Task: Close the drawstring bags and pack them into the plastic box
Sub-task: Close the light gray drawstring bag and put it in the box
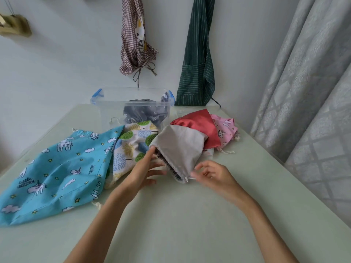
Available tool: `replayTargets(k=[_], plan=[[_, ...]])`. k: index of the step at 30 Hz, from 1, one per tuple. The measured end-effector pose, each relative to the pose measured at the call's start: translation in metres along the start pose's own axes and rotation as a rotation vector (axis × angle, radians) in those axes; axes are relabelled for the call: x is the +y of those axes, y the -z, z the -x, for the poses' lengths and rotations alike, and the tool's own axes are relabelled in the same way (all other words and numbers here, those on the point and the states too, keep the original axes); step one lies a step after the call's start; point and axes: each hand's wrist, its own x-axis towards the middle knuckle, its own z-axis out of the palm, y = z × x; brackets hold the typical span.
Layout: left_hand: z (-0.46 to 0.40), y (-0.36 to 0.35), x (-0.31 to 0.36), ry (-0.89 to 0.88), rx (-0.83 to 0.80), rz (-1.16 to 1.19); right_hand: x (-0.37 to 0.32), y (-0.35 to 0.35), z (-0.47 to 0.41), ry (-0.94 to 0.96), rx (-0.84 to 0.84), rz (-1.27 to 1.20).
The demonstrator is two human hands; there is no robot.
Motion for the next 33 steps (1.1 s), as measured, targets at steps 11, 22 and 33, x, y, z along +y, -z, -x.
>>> replayTargets(k=[11, 22, 33], plan=[[-0.002, 0.034, -0.011, -0.384, 0.203, -0.636, 0.011, 0.027, 0.001, 0.190, 0.275, 0.196], [0.000, 0.043, -0.014, -0.374, 0.735, -0.741, 0.039, 0.082, -0.003, -0.275, 0.979, -0.143], [0.017, -0.015, -0.002, -0.524, 0.486, -1.034, 0.008, 0.027, 0.002, 0.108, 0.649, 0.415]])
